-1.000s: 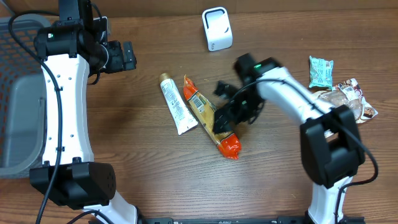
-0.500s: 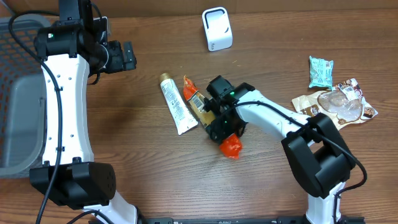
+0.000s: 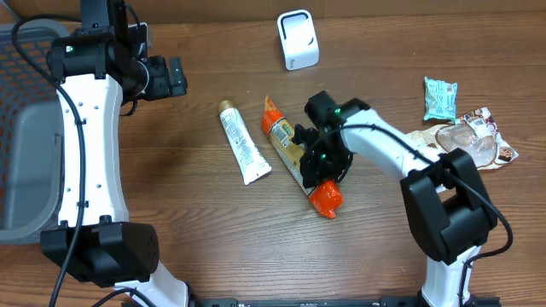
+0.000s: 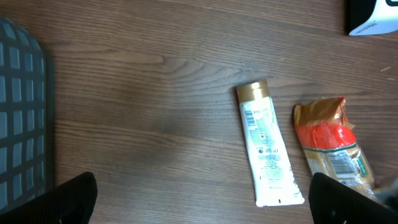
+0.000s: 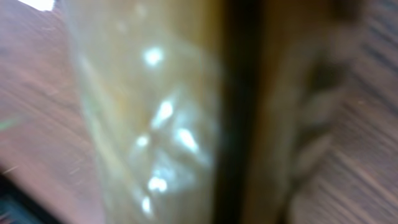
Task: Scan the item barcode
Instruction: 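Lift the spaghetti pack with the right gripper toward the scanner, then hold the spaghetti pack upright in front of the white scanner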
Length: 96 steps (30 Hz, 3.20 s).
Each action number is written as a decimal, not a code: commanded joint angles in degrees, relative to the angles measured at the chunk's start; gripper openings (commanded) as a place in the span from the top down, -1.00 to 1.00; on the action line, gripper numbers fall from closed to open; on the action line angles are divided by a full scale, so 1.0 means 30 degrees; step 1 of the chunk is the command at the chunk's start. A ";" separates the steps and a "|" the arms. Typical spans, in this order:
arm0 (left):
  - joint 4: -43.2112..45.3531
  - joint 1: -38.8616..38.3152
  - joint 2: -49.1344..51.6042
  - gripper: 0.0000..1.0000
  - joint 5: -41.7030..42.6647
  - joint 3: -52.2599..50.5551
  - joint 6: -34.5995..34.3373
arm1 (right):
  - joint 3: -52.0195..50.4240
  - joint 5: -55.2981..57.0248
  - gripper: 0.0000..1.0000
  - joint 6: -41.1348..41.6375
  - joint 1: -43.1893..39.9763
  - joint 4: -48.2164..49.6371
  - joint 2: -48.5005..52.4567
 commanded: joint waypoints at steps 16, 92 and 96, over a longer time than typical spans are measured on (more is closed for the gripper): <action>0.0015 -0.0131 -0.0080 -0.99 0.0000 0.0219 0.0291 | 0.2266 -1.2182 0.93 -0.4991 -0.5370 -0.2914 -0.6586; 0.0007 -0.0146 -0.0080 -0.99 -0.0007 0.0219 0.0299 | 0.2477 2.6680 0.93 -1.6189 -0.1945 3.2618 0.6768; 0.0007 -0.0146 -0.0080 -0.99 -0.0007 0.0219 0.0299 | 0.2477 2.6214 0.92 -1.6196 -0.1843 3.2603 0.6768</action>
